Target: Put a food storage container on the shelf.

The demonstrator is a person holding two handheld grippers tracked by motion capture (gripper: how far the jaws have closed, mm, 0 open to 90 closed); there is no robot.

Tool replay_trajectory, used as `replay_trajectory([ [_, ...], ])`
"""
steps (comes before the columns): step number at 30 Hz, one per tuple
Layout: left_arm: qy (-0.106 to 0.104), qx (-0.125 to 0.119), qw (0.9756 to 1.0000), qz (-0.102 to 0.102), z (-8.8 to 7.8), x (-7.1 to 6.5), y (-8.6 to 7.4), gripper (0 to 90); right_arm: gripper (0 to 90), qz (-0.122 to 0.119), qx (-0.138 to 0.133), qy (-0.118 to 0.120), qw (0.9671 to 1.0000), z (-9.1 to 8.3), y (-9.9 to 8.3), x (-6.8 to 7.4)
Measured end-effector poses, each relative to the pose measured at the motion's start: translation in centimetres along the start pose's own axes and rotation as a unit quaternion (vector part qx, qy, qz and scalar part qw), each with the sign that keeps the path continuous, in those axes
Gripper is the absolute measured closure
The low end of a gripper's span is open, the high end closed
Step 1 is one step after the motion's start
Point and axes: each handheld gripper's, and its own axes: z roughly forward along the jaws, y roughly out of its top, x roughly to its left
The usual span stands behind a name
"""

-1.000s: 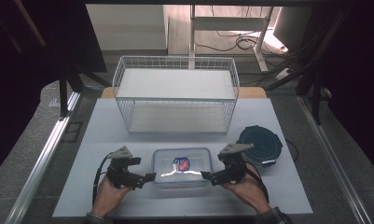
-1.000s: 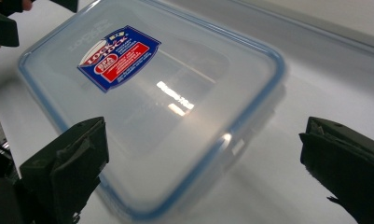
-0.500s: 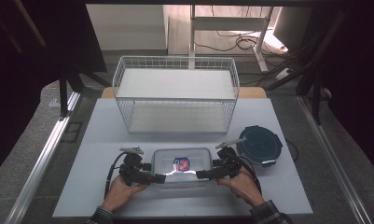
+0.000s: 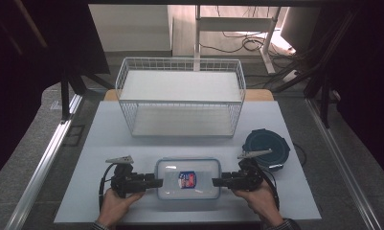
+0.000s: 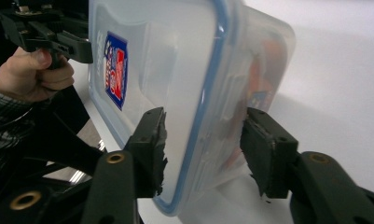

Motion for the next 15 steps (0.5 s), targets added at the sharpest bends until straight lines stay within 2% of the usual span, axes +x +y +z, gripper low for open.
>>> replay_trajectory([
  [1,0.007,-0.004,1.0,0.004,0.07,-0.18,0.04,51.8,52.9,-0.002,-0.003,-0.004,1.0,-0.17,-0.01,0.14],
  [2,0.01,-0.006,0.9999,0.009,0.14,-0.24,0.08,51.9,52.7,-0.014,-0.008,-0.012,0.9998,-0.28,-0.01,0.36],
  [5,0.01,-0.014,0.9998,0.005,0.22,-0.06,0.02,51.8,52.7,-0.024,-0.016,-0.023,0.9993,-0.3,0.07,0.54],
  [10,0.024,-0.023,0.9994,0.01,0.08,-0.22,0.15,51.2,52.5,-0.033,-0.02,-0.027,0.9989,-0.11,0.02,0.61],
  [15,0.021,-0.031,0.9992,0.013,-0.24,-0.27,0.43,51.3,52.2,-0.043,-0.026,-0.03,0.9983,-0.15,0.25,0.96],
])
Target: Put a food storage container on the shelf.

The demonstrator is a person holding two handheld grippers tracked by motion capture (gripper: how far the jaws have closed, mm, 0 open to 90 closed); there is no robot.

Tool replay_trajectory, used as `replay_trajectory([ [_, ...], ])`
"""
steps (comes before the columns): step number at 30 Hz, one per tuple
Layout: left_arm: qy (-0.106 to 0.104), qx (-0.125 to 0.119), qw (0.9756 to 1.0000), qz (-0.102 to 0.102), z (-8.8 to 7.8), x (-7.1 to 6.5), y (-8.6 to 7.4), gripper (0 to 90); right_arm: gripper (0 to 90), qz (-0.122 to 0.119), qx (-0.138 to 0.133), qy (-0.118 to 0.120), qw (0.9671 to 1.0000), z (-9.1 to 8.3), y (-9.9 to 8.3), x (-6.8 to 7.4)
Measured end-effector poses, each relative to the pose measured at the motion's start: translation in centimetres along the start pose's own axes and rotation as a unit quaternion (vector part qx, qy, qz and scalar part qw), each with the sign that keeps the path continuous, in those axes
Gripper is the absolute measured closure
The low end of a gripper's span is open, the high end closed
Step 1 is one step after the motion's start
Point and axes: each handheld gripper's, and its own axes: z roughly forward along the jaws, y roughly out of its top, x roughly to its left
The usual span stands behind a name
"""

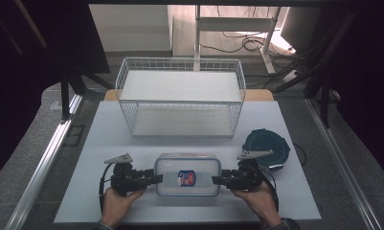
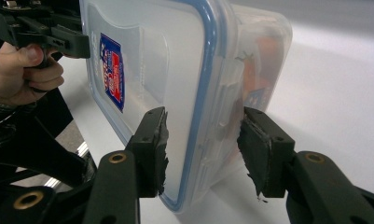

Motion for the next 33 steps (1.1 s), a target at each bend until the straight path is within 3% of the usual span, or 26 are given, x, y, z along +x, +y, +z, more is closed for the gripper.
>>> replay_trajectory([
  [4,-0.004,-0.005,1.0,-0.002,-0.2,0.0,0.5,51.3,52.3,-0.011,-0.007,-0.009,0.9999,-0.3,0.5,0.4],
  [10,-0.001,-0.006,1.0,0.005,-0.5,-0.2,1.8,51.4,52.5,-0.005,-0.026,-0.004,0.9996,-0.6,1.6,0.2],
  [22,0.007,-0.02,0.9994,0.027,-2.3,-0.7,5.8,51.4,52.7,-0.022,-0.055,0.001,0.9982,-1.5,5.6,0.8],
  [25,0.008,-0.025,0.999,0.036,-2.8,-0.9,7.4,51.5,52.8,-0.026,-0.064,0.001,0.9976,-1.9,6.7,0.9],
  [33,0.004,-0.042,0.9983,0.041,-3.9,-1.0,10.6,52.6,52.8,-0.029,-0.084,0.008,0.996,-2.6,9.6,0.6],
])
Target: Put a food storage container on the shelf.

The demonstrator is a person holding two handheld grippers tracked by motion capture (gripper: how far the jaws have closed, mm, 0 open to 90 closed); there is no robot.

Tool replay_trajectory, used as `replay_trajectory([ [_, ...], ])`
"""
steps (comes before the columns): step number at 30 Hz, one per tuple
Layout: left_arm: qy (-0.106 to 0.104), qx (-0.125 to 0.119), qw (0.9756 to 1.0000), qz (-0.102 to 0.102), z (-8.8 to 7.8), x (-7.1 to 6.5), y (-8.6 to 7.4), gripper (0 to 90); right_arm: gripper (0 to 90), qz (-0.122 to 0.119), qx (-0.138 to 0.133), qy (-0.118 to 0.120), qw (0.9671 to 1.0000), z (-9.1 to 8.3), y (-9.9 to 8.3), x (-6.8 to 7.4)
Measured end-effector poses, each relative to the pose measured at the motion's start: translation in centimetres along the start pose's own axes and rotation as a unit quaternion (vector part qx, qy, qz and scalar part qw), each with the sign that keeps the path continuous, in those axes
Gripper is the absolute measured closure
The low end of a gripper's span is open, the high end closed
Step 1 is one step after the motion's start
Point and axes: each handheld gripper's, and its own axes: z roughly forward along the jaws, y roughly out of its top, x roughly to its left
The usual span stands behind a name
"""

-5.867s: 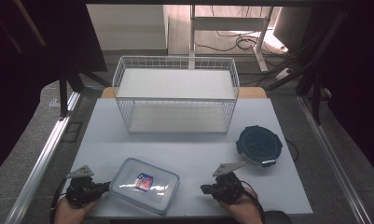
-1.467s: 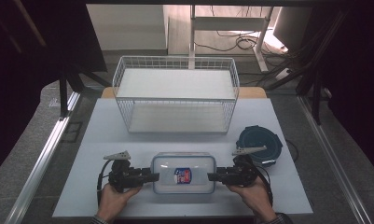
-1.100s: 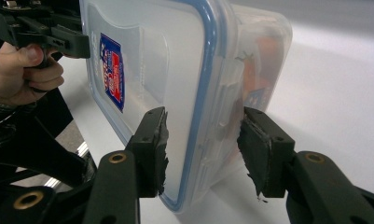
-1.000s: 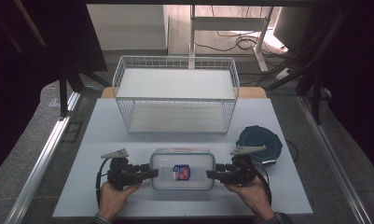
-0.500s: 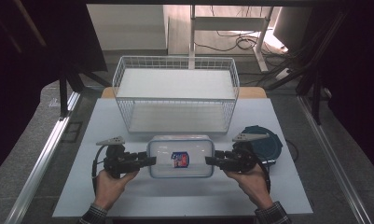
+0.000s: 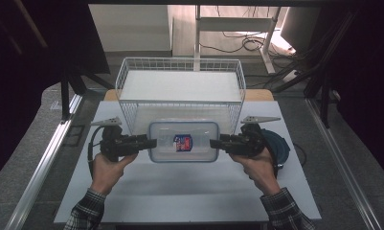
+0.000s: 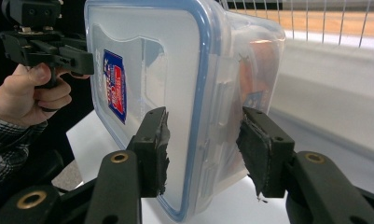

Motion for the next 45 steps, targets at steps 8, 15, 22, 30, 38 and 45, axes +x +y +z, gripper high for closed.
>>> replay_trajectory([
  [8,0.003,-0.011,0.9999,0.002,-0.5,0.4,3.3,52.6,52.8,-0.007,-0.012,-0.001,0.9999,0.1,3.4,-0.3],
  [15,0.007,-0.019,0.9997,0.012,-1.2,0.7,6.3,52.6,52.8,-0.01,-0.026,0.002,0.9996,0.1,6.3,-0.6],
  [22,0.008,-0.03,0.9994,0.016,-1.7,1.3,8.9,52.7,52.8,-0.014,-0.034,0.003,0.9993,0.3,9.2,-0.9],
  [30,0.012,-0.034,0.9991,0.021,-1.6,1.8,11.9,52.6,52.6,-0.009,-0.044,0.001,0.999,0.4,12.0,-1.7],
  [38,0.009,-0.034,0.9993,0.013,-1.0,3.0,13.6,52.6,52.6,0.003,-0.05,-0.001,0.9988,0.9,13.8,-2.9],
  [45,0.013,-0.032,0.9994,0.0,-0.1,4.6,14.7,51.9,52.4,0.015,-0.049,-0.012,0.9986,1.6,15.0,-3.9],
])
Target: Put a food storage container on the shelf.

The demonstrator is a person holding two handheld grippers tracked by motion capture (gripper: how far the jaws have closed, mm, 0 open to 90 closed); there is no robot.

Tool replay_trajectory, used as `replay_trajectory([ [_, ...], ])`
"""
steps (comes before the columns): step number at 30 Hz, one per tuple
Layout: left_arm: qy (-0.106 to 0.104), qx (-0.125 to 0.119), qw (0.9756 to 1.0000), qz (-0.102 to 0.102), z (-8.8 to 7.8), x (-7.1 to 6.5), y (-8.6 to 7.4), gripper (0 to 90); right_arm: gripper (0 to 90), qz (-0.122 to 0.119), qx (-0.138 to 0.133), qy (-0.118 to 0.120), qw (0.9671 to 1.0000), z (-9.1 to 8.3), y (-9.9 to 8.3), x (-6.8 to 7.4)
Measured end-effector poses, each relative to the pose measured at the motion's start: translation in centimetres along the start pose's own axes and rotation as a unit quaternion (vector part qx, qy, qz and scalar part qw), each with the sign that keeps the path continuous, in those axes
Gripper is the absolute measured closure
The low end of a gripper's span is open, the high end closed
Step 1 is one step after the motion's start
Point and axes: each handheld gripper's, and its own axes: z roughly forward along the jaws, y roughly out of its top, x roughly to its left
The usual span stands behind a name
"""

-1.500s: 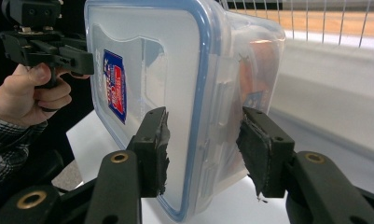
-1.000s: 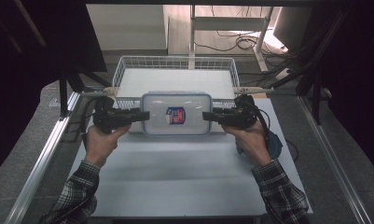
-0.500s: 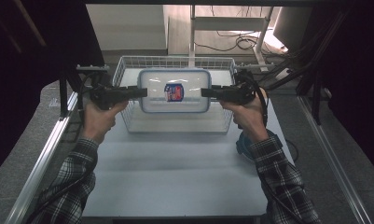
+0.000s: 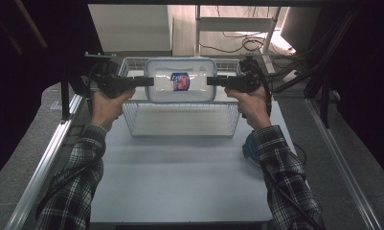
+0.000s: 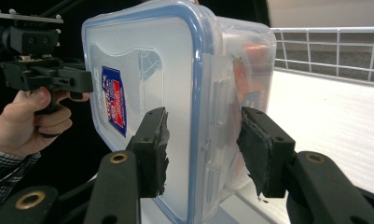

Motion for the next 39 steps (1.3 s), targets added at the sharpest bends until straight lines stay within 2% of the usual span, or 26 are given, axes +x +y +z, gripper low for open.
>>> replay_trajectory([
  [6,0.011,0.007,0.9998,-0.012,0.6,0.5,-0.1,50.6,52.2,0.009,0.008,-0.005,0.9999,0.7,0.1,-0.6],
  [10,0.008,0.002,0.9998,-0.019,0.8,0.8,0.0,50.4,51.6,0.018,0.007,-0.007,0.9998,0.8,0.1,-0.9],
  [13,0.011,0.001,0.9998,-0.014,0.9,0.7,0.0,49.3,50.6,0.019,0.007,-0.01,0.9997,0.9,0.1,-1.0],
  [14,0.019,0.003,0.9998,-0.007,1.0,0.6,0.0,48.2,50.2,0.019,0.004,-0.013,0.9997,1.0,0.1,-0.9],
  [18,0.021,0.004,0.9998,-0.002,1.1,0.6,-0.1,39.2,47.5,0.003,0.003,-0.023,0.9997,1.2,0.1,-0.8],
  [20,0.027,0.01,0.9996,0.0,1.4,0.6,-0.3,37.6,47.5,-0.011,0.009,-0.04,0.9991,1.4,0.0,-0.7],
  [22,0.039,0.019,0.9991,0.004,1.6,0.7,-0.3,37.9,46.4,-0.02,0.017,-0.047,0.9986,1.7,0.0,-0.6],
  [24,0.039,0.022,0.9989,-0.009,1.9,0.9,-0.4,31.8,43.8,-0.03,0.027,-0.067,0.997,2.1,-0.2,-0.4],
  [28,0.039,0.017,0.999,-0.011,1.9,1.2,-0.5,30.3,45.4,-0.012,0.021,-0.052,0.9983,2.3,-0.3,-0.8],
  [31,0.088,0.01,0.996,0.006,1.7,0.6,0.0,28.3,46.5,-0.014,0.023,-0.05,0.9984,2.2,-0.4,-0.7],
  [32,0.088,0.01,0.996,0.006,1.7,0.6,0.0,28.4,46.5,-0.014,0.023,-0.05,0.9984,2.2,-0.4,-0.7],
  [33,0.108,0.013,0.994,0.015,1.7,0.1,0.2,29.0,46.8,-0.013,0.021,-0.053,0.9983,2.2,-0.4,-0.6],
  [34,0.108,0.013,0.994,0.015,1.7,0.1,0.2,29.6,47.9,-0.015,0.019,-0.057,0.9981,2.1,-0.4,-0.5],
  [35,0.132,0.01,0.9909,0.025,1.6,-0.3,0.4,30.8,52.5,-0.018,0.013,-0.063,0.9978,2.0,-0.4,-0.4],
  [37,0.137,0.009,0.9901,0.029,1.6,-0.5,0.5,38.9,54.0,-0.021,0.008,-0.068,0.9974,1.7,-0.2,-0.3],
  [38,0.133,0.013,0.9905,0.03,1.6,-0.5,0.5,38.9,54.0,-0.021,0.008,-0.068,0.9974,1.7,-0.2,-0.3],
  [39,0.123,0.011,0.992,0.024,1.8,-0.5,0.6,44.0,54.0,-0.02,0.006,-0.074,0.997,1.7,-0.1,-0.1],
])
